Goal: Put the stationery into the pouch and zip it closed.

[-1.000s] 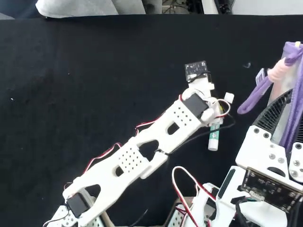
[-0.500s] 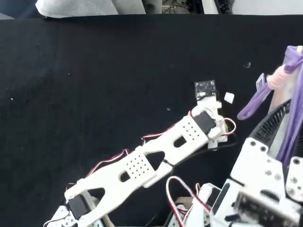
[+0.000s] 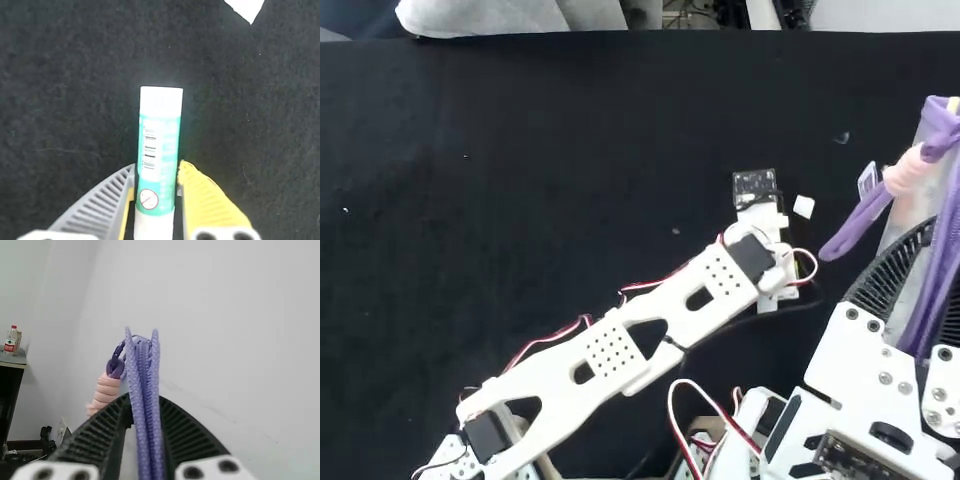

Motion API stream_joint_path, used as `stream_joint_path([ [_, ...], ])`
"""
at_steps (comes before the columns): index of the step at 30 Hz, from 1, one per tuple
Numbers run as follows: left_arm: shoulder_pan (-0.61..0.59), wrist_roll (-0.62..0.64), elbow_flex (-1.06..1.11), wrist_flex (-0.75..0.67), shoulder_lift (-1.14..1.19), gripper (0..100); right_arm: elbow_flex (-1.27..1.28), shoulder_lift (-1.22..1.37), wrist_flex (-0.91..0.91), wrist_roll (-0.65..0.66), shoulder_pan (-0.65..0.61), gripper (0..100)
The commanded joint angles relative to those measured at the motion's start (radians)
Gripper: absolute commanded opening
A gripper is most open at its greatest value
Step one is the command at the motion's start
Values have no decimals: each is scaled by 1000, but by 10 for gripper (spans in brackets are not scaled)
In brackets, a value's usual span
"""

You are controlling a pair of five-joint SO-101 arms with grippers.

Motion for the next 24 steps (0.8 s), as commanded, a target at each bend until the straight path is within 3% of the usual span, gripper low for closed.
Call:
stream_joint_path([
  [1,-47,-12,-42,-3,-20,56,-24,-4,2,-5,3,11],
  [9,-170,-8,-48,0,-44,50,19,-1,-5,-5,3,11],
  [17,-277,-11,-45,51,-272,52,67,-8,-6,-8,3,11],
  [21,-357,-21,-47,49,-367,55,70,-7,2,-44,-97,11],
  [24,-417,-126,-47,41,-477,55,94,-8,2,-43,-209,11],
])
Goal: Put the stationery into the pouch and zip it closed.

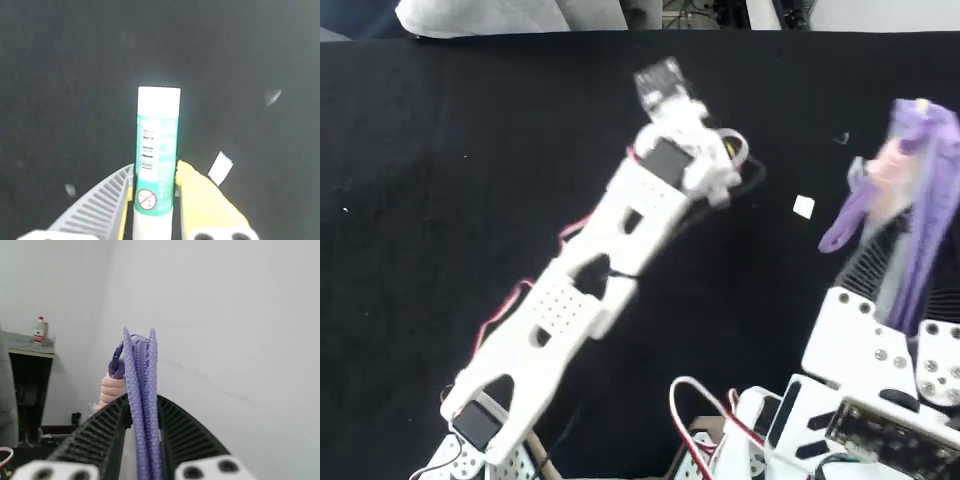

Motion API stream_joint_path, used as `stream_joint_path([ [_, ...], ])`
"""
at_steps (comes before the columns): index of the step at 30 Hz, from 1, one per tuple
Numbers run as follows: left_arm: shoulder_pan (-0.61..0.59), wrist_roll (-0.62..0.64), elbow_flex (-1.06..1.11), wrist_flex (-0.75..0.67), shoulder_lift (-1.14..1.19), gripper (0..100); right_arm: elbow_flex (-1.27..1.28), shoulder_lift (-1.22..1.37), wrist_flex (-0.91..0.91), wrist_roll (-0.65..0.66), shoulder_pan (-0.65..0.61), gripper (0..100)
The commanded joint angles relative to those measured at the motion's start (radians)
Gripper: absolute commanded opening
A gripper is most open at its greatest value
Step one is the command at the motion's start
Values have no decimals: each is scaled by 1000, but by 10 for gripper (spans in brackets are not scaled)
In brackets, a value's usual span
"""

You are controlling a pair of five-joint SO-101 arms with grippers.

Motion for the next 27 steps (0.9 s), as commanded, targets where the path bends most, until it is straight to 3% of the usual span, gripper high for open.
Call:
stream_joint_path([
  [1,-76,-118,-48,-6,-207,54,13,-5,2,-9,-129,11],
  [4,-136,-175,-47,-6,-318,51,39,-7,2,-9,-195,11],
  [19,-478,-173,-47,32,-712,51,48,-24,23,-43,-404,11],
  [27,-512,-173,-45,190,-976,51,56,-165,25,-17,-466,11],
])
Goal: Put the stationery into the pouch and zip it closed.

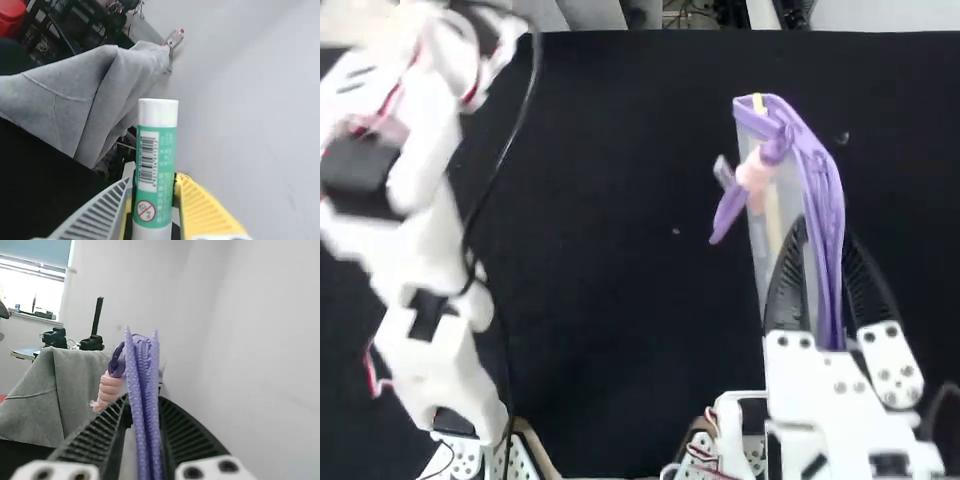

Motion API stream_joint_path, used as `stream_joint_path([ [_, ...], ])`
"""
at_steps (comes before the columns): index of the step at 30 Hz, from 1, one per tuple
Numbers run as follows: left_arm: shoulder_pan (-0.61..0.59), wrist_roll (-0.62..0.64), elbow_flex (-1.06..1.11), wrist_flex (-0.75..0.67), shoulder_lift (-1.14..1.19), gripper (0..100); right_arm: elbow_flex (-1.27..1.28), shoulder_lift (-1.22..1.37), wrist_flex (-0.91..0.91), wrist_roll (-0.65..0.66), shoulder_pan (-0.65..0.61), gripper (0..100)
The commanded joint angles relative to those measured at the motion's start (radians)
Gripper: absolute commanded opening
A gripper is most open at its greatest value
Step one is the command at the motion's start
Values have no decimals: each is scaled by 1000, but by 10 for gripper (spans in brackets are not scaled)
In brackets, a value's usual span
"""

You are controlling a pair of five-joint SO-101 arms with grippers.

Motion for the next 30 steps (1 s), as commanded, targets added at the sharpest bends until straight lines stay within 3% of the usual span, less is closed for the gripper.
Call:
stream_joint_path([
  [1,-8,-2,-41,51,-133,51,-8,-21,0,14,-43,11],
  [9,2,6,-41,77,-198,50,-8,-64,14,14,-141,11],
  [17,176,83,-15,80,-195,28,33,-131,28,14,-221,11],
  [26,199,68,67,80,-209,30,38,-133,26,17,-287,11],
  [30,292,3,71,80,-198,30,41,-131,28,14,-287,11],
])
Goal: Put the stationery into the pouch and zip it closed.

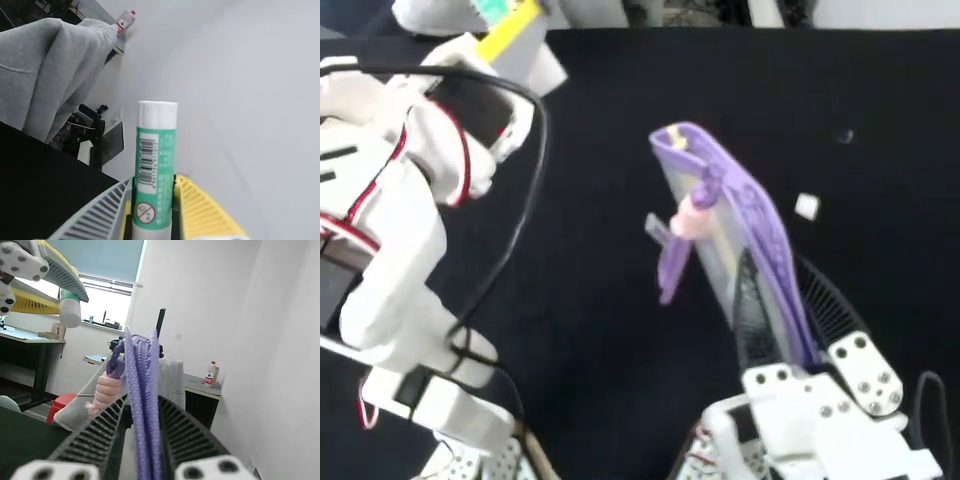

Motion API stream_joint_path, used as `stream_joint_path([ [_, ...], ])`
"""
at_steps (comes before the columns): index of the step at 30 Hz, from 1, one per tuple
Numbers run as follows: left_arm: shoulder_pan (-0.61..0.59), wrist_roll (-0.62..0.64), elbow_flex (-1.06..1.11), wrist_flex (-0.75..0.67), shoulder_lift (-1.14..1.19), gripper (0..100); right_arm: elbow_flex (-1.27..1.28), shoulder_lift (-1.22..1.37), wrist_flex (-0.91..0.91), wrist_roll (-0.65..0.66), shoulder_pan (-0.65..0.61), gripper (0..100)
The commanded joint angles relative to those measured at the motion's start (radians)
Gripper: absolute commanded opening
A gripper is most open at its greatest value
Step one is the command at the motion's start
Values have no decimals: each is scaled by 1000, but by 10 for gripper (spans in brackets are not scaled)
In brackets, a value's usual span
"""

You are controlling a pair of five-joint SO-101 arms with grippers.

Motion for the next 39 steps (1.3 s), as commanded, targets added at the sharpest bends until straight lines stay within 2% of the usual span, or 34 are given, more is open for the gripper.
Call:
stream_joint_path([
  [1,65,-55,10,5,-14,30,-4,-74,-6,3,-14,11],
  [8,81,-41,82,-6,31,30,-13,-74,2,3,-11,11],
  [12,163,26,137,-49,140,30,-15,-76,12,3,-11,11],
  [22,243,25,-108,2,350,30,-28,-77,17,3,-14,11],
  [31,232,25,-97,8,195,29,-12,-77,17,3,-14,11],
  [33,242,-12,-93,8,147,29,4,-77,12,3,-14,11],
  [35,245,-68,-58,8,103,29,10,-77,9,5,-14,11],
  [39,245,-66,45,8,-18,29,7,-77,9,6,-14,11],
])
